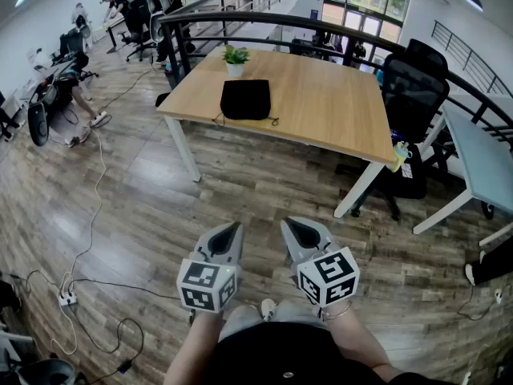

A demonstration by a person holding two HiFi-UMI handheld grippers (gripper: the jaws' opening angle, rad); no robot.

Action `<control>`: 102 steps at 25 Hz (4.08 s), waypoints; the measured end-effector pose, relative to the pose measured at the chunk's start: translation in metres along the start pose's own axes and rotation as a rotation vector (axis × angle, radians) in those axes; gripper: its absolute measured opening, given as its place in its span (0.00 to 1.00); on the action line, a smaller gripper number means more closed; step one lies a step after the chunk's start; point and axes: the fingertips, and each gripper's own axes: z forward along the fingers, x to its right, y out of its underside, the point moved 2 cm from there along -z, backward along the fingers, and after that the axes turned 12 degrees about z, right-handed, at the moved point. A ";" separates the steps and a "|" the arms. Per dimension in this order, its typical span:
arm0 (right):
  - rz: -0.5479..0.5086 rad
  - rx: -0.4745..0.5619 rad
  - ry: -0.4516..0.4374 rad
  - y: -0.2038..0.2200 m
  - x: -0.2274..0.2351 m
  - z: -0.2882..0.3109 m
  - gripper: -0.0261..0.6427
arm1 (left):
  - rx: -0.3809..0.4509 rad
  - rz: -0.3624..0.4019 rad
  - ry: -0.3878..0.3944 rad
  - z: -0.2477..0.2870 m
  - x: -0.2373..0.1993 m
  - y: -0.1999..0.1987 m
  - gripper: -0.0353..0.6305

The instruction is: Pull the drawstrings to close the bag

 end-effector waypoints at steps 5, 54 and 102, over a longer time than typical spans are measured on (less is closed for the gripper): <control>-0.025 -0.019 0.016 0.004 0.007 0.003 0.03 | -0.012 -0.013 0.010 0.002 -0.002 0.005 0.08; 0.024 0.011 0.006 -0.044 0.091 0.204 0.04 | -0.032 -0.051 0.120 0.172 -0.149 -0.005 0.08; 0.048 -0.072 0.025 -0.124 0.233 0.464 0.04 | -0.105 -0.173 0.191 0.402 -0.342 -0.026 0.08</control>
